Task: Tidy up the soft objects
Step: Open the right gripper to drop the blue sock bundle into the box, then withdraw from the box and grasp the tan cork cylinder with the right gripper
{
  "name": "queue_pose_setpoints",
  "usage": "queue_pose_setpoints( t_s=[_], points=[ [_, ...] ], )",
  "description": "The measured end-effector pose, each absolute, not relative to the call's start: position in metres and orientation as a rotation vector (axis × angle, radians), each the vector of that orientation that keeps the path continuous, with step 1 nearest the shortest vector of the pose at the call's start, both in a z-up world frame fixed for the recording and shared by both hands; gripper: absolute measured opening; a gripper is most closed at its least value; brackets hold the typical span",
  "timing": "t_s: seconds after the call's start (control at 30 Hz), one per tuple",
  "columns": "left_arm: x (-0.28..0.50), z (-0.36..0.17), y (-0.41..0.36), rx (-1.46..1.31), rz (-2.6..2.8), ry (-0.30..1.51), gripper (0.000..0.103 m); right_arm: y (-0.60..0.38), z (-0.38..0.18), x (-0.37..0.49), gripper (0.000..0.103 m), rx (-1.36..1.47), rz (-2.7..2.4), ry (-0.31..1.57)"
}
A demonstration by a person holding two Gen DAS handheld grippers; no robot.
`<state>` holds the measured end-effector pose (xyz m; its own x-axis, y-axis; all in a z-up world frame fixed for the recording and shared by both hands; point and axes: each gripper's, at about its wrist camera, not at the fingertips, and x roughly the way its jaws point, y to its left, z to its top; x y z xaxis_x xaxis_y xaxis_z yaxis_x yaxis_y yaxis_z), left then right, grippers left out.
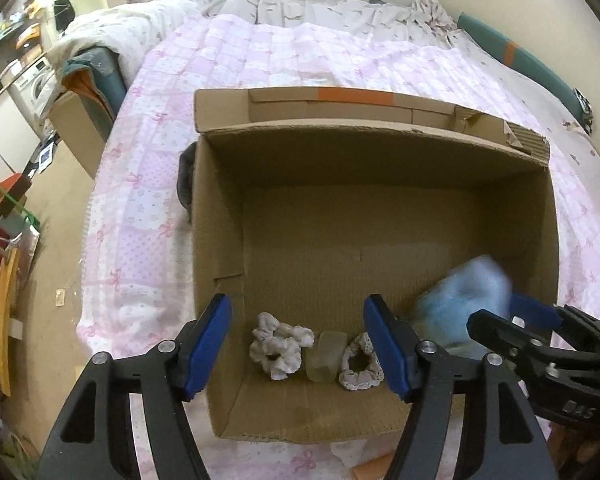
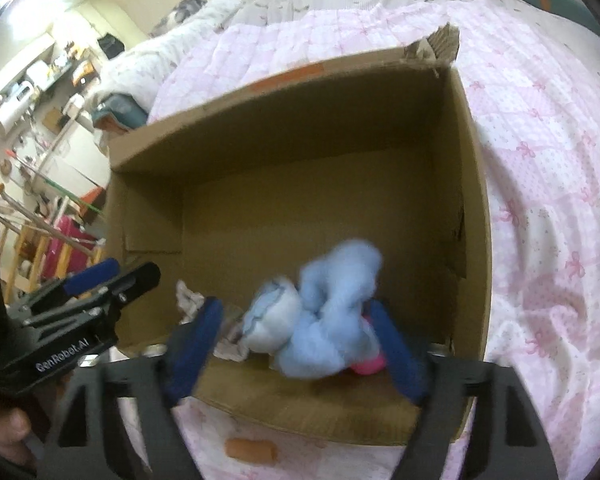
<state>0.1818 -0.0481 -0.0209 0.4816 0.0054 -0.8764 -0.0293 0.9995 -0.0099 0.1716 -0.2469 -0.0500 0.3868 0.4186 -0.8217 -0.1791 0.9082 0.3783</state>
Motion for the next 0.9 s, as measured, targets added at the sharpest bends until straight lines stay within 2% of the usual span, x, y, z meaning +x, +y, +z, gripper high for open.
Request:
queue_pose_setpoints(
  t_s=[0.07,0.9],
  points=[
    [0.18,-0.018,-0.045,-0.04,0.02,1.074,0.066,-0.252,-0.046,0.17,0.101,0.274,0.385,1.086],
    [0.129,0.026,-0.019,-0.076,0.015,1.027,0.066,-0.266,-0.017,0.117,0.101,0.28,0.345,1.022]
  ],
)
